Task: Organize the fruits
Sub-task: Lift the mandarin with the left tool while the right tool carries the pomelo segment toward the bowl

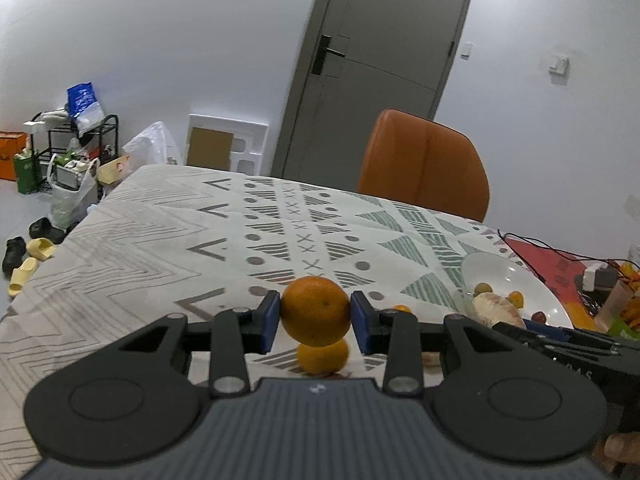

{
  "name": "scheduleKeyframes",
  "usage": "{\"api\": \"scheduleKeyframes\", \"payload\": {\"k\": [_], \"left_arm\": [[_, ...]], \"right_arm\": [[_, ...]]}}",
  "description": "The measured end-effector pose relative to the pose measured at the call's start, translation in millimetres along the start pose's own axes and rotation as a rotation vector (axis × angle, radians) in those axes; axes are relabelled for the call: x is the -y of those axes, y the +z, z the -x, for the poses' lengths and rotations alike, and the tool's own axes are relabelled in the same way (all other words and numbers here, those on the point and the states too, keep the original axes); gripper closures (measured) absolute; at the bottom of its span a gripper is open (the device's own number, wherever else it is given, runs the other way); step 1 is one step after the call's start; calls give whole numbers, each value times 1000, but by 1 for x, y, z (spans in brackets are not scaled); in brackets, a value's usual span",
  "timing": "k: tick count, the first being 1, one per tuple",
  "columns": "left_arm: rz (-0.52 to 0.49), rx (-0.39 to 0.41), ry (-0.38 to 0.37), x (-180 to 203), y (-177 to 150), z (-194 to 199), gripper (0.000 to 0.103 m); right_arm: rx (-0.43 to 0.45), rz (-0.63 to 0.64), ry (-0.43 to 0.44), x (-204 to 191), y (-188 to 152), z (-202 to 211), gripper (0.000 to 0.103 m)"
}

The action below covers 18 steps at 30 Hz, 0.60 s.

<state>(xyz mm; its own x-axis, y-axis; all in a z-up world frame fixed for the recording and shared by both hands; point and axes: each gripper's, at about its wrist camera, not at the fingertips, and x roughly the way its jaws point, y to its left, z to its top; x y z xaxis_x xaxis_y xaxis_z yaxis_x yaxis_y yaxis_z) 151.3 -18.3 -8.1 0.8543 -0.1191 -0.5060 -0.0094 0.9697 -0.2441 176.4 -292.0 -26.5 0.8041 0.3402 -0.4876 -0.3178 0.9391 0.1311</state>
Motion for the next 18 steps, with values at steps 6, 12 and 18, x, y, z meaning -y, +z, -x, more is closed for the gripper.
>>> {"api": "scheduleKeyframes", "payload": {"k": [6,12,18], "left_arm": [[-29,-10,-26,19,0,-9,66],[-60,-23,-49,38,1,-19,66],[-90,-37,-76,58,1,-29,66]], "right_arm": [[10,-23,-23,17,-3,9,66],[13,-54,-52,37,-5,13,66],[23,-98,-120,61,-7,19,66]]}}
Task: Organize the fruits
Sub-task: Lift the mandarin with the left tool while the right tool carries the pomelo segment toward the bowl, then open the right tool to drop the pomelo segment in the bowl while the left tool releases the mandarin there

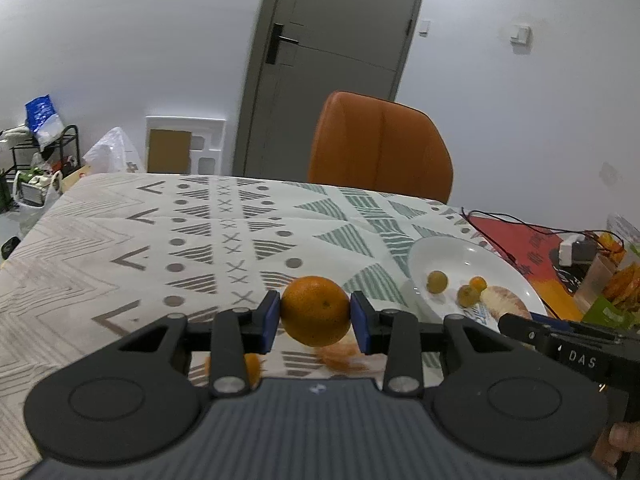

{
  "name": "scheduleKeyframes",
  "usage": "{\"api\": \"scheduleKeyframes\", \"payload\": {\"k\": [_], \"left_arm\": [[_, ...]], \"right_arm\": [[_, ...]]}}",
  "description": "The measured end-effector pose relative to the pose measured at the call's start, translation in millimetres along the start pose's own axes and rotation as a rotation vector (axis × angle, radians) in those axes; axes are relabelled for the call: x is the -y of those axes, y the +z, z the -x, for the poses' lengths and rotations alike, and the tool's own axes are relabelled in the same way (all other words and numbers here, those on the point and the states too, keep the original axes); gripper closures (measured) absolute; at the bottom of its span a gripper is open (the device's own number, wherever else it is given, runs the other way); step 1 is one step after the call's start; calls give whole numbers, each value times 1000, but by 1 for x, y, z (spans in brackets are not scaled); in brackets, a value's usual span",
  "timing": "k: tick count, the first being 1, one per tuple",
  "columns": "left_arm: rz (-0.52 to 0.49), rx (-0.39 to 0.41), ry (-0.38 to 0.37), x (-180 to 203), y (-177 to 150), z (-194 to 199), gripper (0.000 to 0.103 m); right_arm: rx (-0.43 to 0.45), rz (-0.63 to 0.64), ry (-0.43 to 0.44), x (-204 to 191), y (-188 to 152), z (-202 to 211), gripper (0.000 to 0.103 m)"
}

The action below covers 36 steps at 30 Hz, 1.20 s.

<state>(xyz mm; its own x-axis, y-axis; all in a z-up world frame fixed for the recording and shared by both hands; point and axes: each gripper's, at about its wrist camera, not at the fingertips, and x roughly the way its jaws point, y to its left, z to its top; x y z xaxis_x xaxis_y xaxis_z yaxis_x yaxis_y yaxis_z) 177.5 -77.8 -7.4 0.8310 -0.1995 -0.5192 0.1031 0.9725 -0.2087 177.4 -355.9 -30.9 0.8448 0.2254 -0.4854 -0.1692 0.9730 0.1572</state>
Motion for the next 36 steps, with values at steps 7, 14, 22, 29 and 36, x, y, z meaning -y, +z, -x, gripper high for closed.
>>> {"api": "scheduleKeyframes", "payload": {"k": [7,14,22,29,36], "left_arm": [[-31,-16,-27,21,1,-11,66],[-72,-31,-56,44,2,-21,66],[-113,-50,-94,71,1,-38,66],[-149,-61,-123,94,1,-50,66],[-176,-59,-140,115,8,-57,66]], "right_arm": [[5,-53,-44,28,1,-1,64],[29,-112,-89,53,1,3,44],[20,-134,-58,65,-7,16,41],[19,-157,-39,69,-10,23,40],[32,-166,-19,70,-9,27,38]]}}
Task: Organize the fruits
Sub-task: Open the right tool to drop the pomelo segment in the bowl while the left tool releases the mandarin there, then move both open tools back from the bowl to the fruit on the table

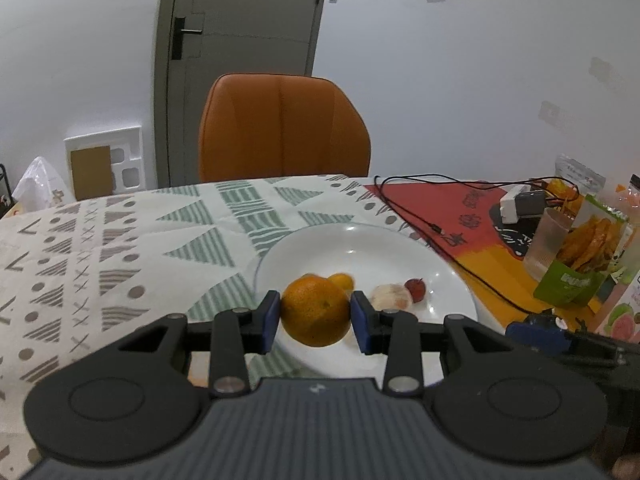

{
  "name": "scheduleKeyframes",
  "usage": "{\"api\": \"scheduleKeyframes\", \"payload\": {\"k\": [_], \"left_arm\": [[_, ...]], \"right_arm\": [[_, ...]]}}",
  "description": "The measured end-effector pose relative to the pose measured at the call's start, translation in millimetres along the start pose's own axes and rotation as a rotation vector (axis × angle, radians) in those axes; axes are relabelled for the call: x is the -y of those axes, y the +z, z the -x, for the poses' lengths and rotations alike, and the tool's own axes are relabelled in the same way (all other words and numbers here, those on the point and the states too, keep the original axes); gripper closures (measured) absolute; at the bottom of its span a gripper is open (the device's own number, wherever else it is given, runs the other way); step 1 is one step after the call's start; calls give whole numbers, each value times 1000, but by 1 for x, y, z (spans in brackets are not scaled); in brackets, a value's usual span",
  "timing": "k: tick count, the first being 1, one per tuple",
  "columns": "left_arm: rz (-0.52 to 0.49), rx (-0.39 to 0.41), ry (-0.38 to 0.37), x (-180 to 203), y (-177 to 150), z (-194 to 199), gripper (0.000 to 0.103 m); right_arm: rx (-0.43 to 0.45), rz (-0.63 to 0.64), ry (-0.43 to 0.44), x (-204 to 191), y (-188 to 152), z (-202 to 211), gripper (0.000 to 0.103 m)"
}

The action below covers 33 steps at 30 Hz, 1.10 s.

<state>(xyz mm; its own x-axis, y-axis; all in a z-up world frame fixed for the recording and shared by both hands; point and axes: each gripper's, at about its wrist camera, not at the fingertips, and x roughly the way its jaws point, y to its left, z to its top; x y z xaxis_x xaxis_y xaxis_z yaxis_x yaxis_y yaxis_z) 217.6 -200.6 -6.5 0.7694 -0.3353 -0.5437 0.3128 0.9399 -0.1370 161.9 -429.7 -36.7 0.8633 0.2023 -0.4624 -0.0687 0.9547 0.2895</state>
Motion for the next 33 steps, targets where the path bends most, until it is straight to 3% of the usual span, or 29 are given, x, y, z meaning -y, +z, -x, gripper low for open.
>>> {"api": "scheduleKeyframes", "payload": {"k": [12,20,25,33], "left_arm": [[-16,15,49,-2,0,12,58],[10,36,97,-23,-4,30,36],[37,49,149,-40,-6,43,21],[76,69,205,-68,-10,67,18]], "right_arm": [[-6,-14,11,-2,-6,-1,33],[-5,6,15,-16,-7,0,25],[2,29,19,-29,-7,-1,13],[9,47,50,-50,-9,0,4]]}}
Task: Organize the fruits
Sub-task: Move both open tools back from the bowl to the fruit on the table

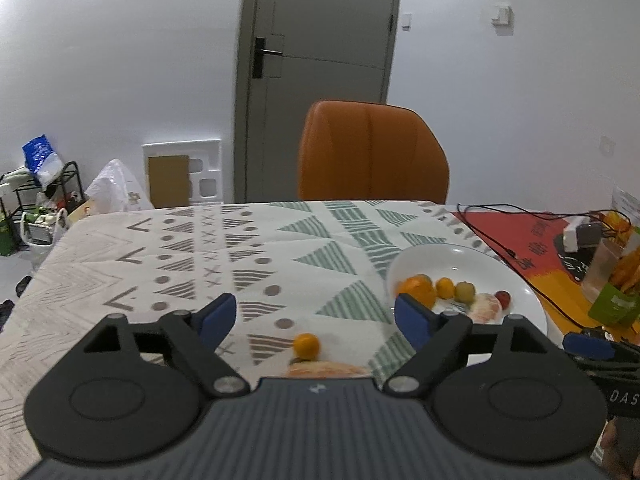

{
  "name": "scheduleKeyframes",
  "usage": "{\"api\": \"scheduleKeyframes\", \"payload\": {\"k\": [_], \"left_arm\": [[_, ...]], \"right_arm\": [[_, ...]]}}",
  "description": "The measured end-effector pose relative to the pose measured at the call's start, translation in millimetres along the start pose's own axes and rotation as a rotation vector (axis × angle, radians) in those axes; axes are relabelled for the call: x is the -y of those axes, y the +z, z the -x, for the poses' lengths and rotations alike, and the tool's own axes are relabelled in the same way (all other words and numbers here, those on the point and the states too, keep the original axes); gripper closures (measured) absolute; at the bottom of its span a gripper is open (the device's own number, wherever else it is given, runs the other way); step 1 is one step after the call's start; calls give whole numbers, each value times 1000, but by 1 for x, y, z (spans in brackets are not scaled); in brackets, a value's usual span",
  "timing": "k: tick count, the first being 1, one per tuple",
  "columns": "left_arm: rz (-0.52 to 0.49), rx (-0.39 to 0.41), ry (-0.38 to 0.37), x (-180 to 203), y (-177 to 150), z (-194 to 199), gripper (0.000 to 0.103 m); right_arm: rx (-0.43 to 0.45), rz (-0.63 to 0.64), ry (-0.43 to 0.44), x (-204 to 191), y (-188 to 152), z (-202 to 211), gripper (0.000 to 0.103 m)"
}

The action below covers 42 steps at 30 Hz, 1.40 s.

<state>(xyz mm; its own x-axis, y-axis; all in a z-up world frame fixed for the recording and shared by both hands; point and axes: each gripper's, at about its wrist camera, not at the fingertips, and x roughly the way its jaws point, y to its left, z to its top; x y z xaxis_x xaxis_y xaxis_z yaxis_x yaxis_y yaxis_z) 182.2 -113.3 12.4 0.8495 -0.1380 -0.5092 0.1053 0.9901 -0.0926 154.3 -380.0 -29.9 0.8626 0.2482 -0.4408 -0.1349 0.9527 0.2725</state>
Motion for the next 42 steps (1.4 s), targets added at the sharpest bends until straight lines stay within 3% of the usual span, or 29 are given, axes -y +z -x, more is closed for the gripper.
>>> {"api": "scheduleKeyframes", "payload": {"k": [12,30,42], "left_arm": [[38,-8,70,-36,-13,13,17],[135,-41,110,-67,-51,24,17],[203,-61,113,-72,-76,19,23]], "right_arm": [[-32,32,59,-30,-9,-9,0],[-93,125,145,-64,-22,-23,0],[-143,202,176,-81,-27,-38,13]]}}
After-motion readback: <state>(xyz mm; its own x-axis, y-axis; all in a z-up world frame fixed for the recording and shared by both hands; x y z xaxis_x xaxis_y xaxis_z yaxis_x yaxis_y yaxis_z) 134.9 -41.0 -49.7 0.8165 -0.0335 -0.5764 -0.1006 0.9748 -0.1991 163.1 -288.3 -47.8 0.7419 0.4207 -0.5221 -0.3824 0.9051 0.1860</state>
